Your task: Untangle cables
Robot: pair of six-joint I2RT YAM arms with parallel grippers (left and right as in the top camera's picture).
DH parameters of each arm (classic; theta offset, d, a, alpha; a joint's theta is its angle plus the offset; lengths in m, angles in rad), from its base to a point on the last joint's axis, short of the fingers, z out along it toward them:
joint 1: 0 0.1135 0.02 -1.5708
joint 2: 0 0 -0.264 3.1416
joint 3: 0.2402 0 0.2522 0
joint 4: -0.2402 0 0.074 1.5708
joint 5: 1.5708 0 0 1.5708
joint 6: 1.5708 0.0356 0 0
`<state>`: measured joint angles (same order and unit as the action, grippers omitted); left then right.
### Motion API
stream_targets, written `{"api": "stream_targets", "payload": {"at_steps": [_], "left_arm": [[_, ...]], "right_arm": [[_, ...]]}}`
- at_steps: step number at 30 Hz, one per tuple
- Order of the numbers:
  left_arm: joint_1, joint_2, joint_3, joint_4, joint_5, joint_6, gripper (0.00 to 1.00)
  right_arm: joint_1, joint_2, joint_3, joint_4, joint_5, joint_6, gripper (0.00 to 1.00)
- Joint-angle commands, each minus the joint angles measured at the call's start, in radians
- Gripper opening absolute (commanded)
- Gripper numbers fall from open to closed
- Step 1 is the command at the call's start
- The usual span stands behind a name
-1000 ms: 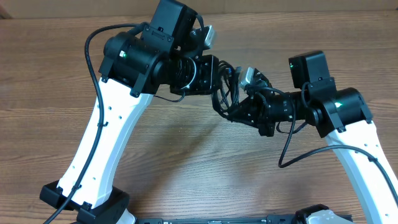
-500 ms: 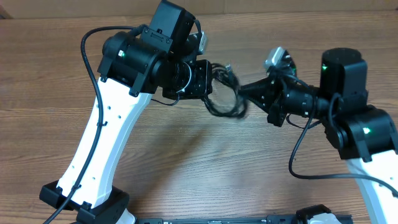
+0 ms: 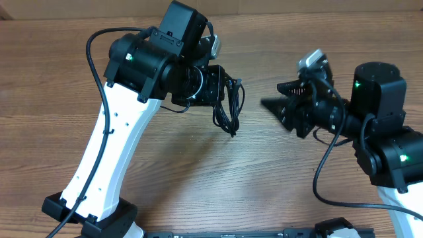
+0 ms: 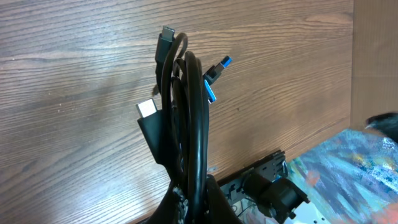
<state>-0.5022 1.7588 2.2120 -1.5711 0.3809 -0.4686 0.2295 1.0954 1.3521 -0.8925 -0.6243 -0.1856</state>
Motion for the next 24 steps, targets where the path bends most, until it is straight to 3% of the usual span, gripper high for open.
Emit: {"api": "stream_targets", "payload": {"at_steps": [1,7,12,22,23,24], "left_arm": [[0.001,-0.019,0.004,0.018,0.005,0.019,0.04],[0.016,-0.019,0.004,0.089,0.041,-0.008,0.04],[0.048,-0.019,0.004,0.15,0.151,-0.063,0.04],[0.051,-0.019,0.004,0.187,0.267,-0.064,0.04],[0.051,-0.019,0.004,0.19,0.266,-0.063,0.04],[0.051,-0.019,0.004,0.194,0.266,-0.063,0.04]], "right_arm": [[-0.001,0.004,0.015,-0.068,-0.164,-0.162,0.76],[0.0,0.042,0.015,-0.167,-0.209,-0.27,0.76],[0.006,0.084,0.015,-0.175,-0.277,-0.32,0.75],[0.058,0.192,0.015,-0.153,-0.28,-0.347,0.72],[0.063,0.201,0.015,-0.15,-0.283,-0.347,0.71],[0.069,0.209,0.015,-0.149,-0.285,-0.348,0.55]]}}
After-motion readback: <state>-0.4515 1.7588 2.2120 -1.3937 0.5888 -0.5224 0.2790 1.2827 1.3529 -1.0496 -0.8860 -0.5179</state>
